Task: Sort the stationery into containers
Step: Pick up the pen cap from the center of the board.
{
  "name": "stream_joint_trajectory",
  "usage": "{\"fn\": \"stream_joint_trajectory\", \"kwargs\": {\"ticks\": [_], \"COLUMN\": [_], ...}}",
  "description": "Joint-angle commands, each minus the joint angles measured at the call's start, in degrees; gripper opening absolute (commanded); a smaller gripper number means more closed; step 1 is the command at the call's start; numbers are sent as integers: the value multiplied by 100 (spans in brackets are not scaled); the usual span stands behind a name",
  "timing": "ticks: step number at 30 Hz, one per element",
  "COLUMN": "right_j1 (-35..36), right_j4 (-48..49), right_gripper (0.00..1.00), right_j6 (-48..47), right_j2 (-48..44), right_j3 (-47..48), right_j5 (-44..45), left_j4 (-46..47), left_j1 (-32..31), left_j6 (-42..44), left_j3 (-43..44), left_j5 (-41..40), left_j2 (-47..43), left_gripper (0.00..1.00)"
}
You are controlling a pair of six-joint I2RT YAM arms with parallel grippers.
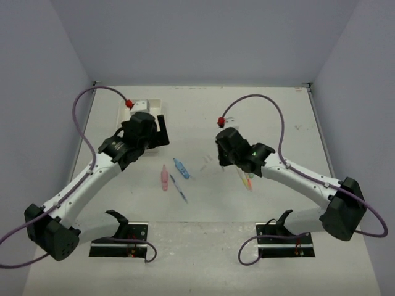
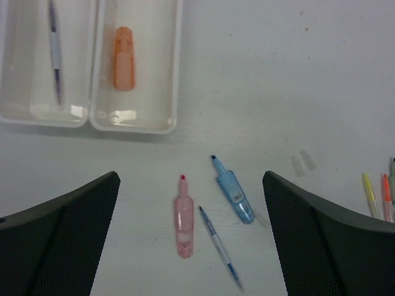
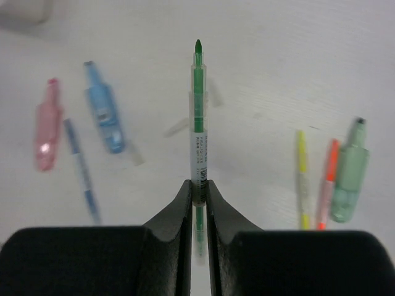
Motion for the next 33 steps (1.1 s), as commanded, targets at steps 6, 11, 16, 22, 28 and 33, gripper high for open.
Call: {"fn": "stream_joint_trajectory", "kwargs": {"ticks": [6, 11, 16, 22, 28, 33], "right_j1": [-1921, -2219, -2240, -2263, -2261, -2261], "right_j4": [-427, -427, -393, -273, -178, -139], "right_gripper": [0, 0, 0, 0, 0, 0], "right_j6": [468, 334, 286, 203, 149, 114], "right_j2": [-1285, -1791, -1914, -2075, -2082, -2030], "right_j3": [-1133, -1277, -1446, -1590, -1620, -1629], "right_j5": [789, 828, 842, 730, 632, 567], "left_j4": [413, 380, 155, -167, -287, -300], "left_j1": [-1732, -2102, -2151, -2156, -2156, -2156], "left_j6": [-2201, -2965, -3232, -3459, -3610, -3627], "left_j3": [1167, 1948, 2719, 2891, 2821, 2839], "left_j5": [-1005, -1016, -788, -836, -935, -920], "left_j2": [2819, 3955, 4972, 5389, 5436, 5532], "left_gripper": [89, 70, 53, 47, 36, 31]}}
